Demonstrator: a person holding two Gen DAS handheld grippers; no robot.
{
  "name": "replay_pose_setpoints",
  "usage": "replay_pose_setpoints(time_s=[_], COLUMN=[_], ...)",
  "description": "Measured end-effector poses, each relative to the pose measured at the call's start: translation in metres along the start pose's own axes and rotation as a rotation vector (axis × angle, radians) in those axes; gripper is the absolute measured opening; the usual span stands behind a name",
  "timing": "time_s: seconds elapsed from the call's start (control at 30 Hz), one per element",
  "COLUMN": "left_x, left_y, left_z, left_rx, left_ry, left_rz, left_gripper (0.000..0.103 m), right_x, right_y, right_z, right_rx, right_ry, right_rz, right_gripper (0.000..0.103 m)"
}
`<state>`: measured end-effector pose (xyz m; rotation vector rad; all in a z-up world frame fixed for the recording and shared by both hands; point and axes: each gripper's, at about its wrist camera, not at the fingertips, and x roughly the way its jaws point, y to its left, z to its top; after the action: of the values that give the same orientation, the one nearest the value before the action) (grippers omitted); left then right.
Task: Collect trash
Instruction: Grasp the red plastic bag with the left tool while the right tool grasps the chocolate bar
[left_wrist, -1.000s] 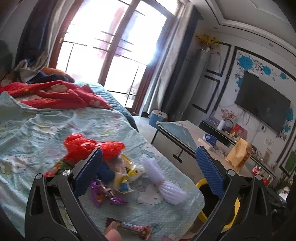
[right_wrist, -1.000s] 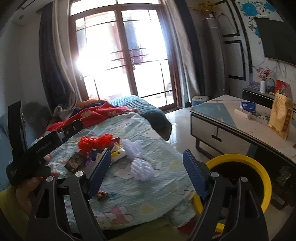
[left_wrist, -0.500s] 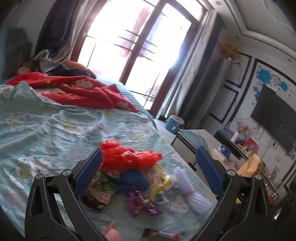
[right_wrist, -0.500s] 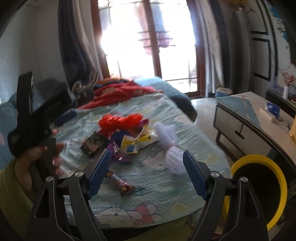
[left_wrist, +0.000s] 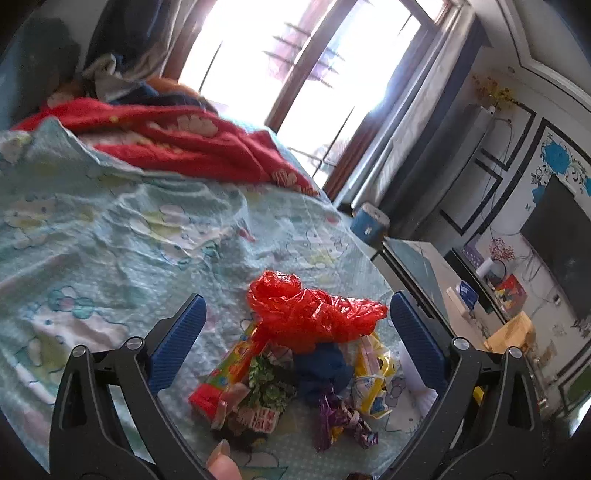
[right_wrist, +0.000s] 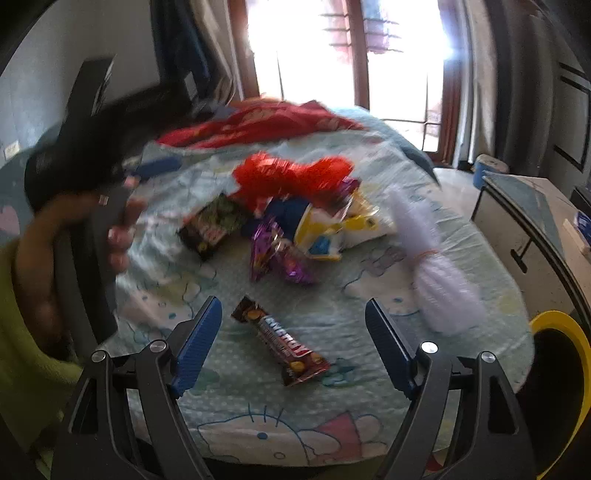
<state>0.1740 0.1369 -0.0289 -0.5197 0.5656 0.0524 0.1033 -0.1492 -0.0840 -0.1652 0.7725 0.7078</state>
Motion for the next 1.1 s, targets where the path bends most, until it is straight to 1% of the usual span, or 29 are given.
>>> replay_pose_setpoints(time_s=[0.03,0.07,0.17,0.2,0.23,0.27,0.3,0.37,0.4,0.43,0.47,0.53,0.57,0.6,0.67,0.7,0.8,0.9,1.1], left_x=[0.006,0.012,0.027,0.032,0.035,0.039,0.042,0.047,0.049,0.050,0.052,0.054,0.054,0.055,0.053,0.052,0.045,0.030,-0.002], left_y=[0.002,0.004,0.007,0.008,0.008,0.009,0.008,0.010,0.010,0.010,0.010,0.009,0.009,0.009,0.009,0.008,0.003,-0.004,-0.013], left_z=[0.002,0.004,0.006,0.006,0.007,0.006,0.006,0.005,0.005,0.004,0.003,0.001,-0.001,-0.002,-0.006,-0.007,-0.009,-0.007,-0.001], left_rx=[-0.016,-0.027,-0.054,-0.061,-0.065,-0.065,-0.064,-0.067,-0.070,-0.072,-0.071,-0.067,-0.066,-0.063,-0.059,-0.057,-0.035,-0.021,0.011], left_ry=[0.019,0.033,0.079,0.092,0.102,0.112,0.118,0.132,0.136,0.140,0.143,0.147,0.149,0.152,0.151,0.145,0.118,0.067,-0.008], left_rz=[-0.010,-0.015,-0.014,-0.019,-0.018,-0.014,-0.012,-0.005,-0.005,-0.009,-0.006,-0.004,-0.002,0.002,-0.010,-0.015,-0.030,-0.056,-0.068], left_gripper=[0.086,0.082,0.079,0.078,0.078,0.078,0.074,0.068,0.062,0.059,0.055,0.043,0.031,0.022,0.011,0.008,0.004,0.003,0.002], right_x=[0.005,0.012,0.027,0.031,0.034,0.037,0.041,0.041,0.041,0.039,0.038,0.036,0.034,0.034,0.032,0.031,0.029,0.027,0.021], right_y=[0.002,0.004,0.007,0.007,0.007,0.008,0.009,0.012,0.014,0.014,0.014,0.012,0.013,0.014,0.017,0.018,0.021,0.021,0.021], right_z=[-0.001,-0.003,-0.006,-0.007,-0.008,-0.010,-0.012,-0.015,-0.017,-0.019,-0.019,-0.021,-0.023,-0.024,-0.027,-0.028,-0.029,-0.031,-0.035], right_rx=[-0.010,-0.025,-0.039,-0.039,-0.037,-0.034,-0.034,-0.059,-0.073,-0.081,-0.079,-0.071,-0.073,-0.078,-0.094,-0.097,-0.104,-0.104,-0.100], right_ry=[0.011,0.029,0.065,0.076,0.086,0.099,0.114,0.103,0.099,0.092,0.088,0.081,0.077,0.073,0.065,0.063,0.058,0.055,0.036], right_rz=[0.002,0.006,0.009,0.014,0.017,0.027,0.036,0.014,0.006,-0.001,-0.005,-0.002,-0.005,-0.008,-0.016,-0.018,-0.023,-0.026,-0.025], right_gripper=[0.077,0.077,0.077,0.073,0.065,0.059,0.053,0.046,0.040,0.032,0.029,0.025,0.025,0.024,0.023,0.022,0.021,0.020,0.018])
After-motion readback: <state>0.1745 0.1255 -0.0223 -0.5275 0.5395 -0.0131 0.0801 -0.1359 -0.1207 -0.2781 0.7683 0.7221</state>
